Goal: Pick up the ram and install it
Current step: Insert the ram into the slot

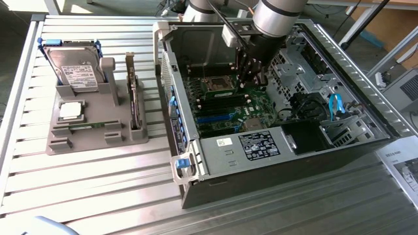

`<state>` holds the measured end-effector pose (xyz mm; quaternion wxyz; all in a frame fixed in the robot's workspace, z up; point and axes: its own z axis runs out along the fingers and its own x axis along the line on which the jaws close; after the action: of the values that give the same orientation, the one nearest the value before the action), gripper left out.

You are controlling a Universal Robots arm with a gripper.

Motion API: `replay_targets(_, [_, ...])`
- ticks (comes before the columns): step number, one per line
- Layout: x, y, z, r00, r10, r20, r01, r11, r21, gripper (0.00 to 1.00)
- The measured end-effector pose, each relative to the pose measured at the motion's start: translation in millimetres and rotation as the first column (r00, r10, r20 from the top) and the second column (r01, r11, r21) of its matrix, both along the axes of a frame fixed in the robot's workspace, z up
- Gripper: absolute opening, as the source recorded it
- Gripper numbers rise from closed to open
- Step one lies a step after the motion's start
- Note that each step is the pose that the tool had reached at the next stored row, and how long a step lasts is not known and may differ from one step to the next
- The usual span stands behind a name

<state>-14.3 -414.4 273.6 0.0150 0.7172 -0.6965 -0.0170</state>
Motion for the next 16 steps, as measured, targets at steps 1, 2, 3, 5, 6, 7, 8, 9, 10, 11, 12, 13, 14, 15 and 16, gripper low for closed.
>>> replay_targets(1, [0.0, 0.0, 0.0, 1.0000, -0.002, 0.0000, 0.002, 1.0000, -0.0001, 0.13])
replay_targets(2, [0.0, 0.0, 0.0, 1.0000, -0.004, -0.0001, 0.004, 1.0000, -0.0001, 0.13])
replay_targets(3, [0.0, 0.0, 0.0, 1.0000, -0.004, -0.0001, 0.004, 1.0000, -0.0001, 0.13])
replay_targets(5, [0.0, 0.0, -0.1, 1.0000, -0.004, 0.0000, 0.004, 1.0000, 0.0000, 0.13])
replay_targets(6, [0.0, 0.0, -0.1, 1.0000, -0.004, 0.0000, 0.004, 1.0000, 0.0000, 0.13])
replay_targets(7, [0.0, 0.0, 0.0, 1.0000, -0.004, 0.0000, 0.004, 1.0000, 0.0000, 0.13])
replay_targets(8, [0.0, 0.0, 0.0, 1.0000, -0.004, -0.0003, 0.004, 1.0000, 0.0000, 0.13])
replay_targets(9, [0.0, 0.0, -0.1, 1.0000, -0.004, -0.0015, 0.004, 1.0000, 0.0000, 0.13])
replay_targets(10, [0.0, 0.0, -0.1, 1.0000, -0.004, -0.0044, 0.004, 1.0000, 0.0001, 0.13])
replay_targets(11, [0.1, 0.0, -0.2, 1.0000, -0.004, -0.0092, 0.004, 1.0000, 0.0002, 0.13])
replay_targets(12, [0.3, 0.1, -0.4, 0.9998, -0.004, -0.0169, 0.004, 1.0000, 0.0002, 0.13])
replay_targets(13, [0.4, 0.0, -0.3, 0.9997, -0.004, -0.0224, 0.004, 1.0000, -0.0003, 0.13])
replay_targets(14, [0.4, 0.0, -0.3, 0.9997, -0.004, -0.0223, 0.004, 1.0000, -0.0004, 0.13])
replay_targets(15, [0.4, 0.0, -0.3, 0.9997, -0.004, -0.0225, 0.004, 1.0000, -0.0004, 0.13])
replay_targets(16, [0.4, 0.0, -0.2, 0.9997, -0.004, -0.0226, 0.004, 1.0000, -0.0005, 0.13])
